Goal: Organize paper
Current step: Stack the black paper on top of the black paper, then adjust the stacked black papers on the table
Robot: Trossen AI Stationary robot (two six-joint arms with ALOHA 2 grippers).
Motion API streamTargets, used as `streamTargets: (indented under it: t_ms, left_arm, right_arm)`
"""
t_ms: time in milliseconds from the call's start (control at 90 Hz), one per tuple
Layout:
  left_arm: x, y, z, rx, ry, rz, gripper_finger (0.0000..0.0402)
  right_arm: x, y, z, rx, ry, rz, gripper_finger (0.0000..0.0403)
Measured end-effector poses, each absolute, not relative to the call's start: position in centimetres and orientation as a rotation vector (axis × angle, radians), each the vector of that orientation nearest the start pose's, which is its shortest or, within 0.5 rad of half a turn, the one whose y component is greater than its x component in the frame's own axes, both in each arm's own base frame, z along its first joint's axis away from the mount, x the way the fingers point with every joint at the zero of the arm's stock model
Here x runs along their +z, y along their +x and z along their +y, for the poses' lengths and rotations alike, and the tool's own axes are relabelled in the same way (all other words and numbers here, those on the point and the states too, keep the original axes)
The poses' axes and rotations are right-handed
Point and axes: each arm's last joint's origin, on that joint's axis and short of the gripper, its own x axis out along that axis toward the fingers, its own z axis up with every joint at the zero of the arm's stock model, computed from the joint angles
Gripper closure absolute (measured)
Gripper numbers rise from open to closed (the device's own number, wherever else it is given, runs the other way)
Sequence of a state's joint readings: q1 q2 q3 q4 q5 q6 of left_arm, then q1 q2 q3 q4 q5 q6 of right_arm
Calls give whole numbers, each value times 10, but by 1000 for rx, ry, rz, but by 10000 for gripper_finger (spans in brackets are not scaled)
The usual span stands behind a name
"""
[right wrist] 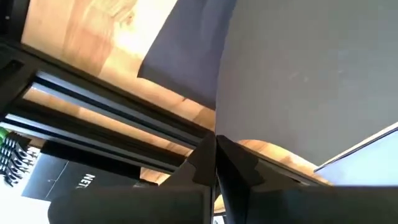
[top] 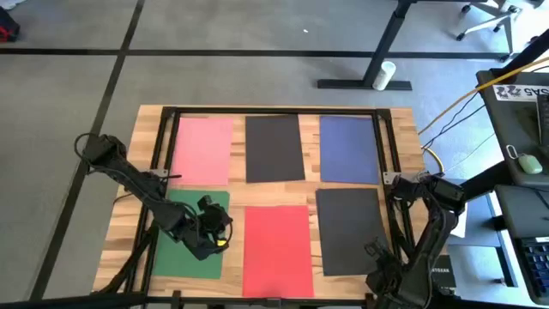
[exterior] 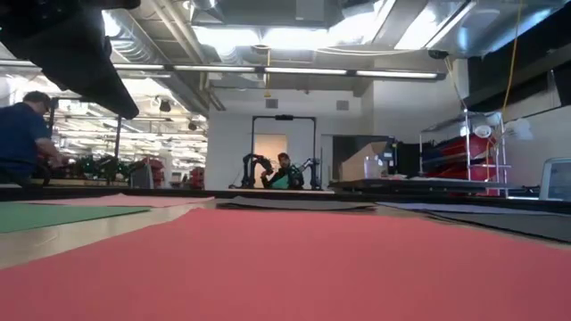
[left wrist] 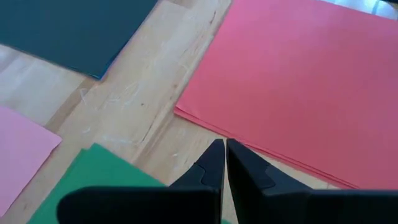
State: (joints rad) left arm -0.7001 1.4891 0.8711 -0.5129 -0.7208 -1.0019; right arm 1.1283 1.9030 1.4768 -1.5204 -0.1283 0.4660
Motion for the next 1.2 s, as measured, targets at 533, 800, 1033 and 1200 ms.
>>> streamTargets:
  t_ms: [533, 800, 1033, 1200]
  left_arm:
    - [193, 220, -159, 421, -206, 726, 402]
    - [193, 220, -159, 421, -206, 726, 402]
    - [193, 220, -159, 418, -198, 728, 402]
    - [193, 220, -159, 418, -198, 728, 402]
  right_arm:
    - [217, 134, 289, 285, -621, 1861, 345]
    - [217, 134, 289, 241, -581, 1868, 254]
    - [217, 134, 289, 214, -541, 1886, 217]
    - [217, 135, 289, 174, -534, 1861, 214]
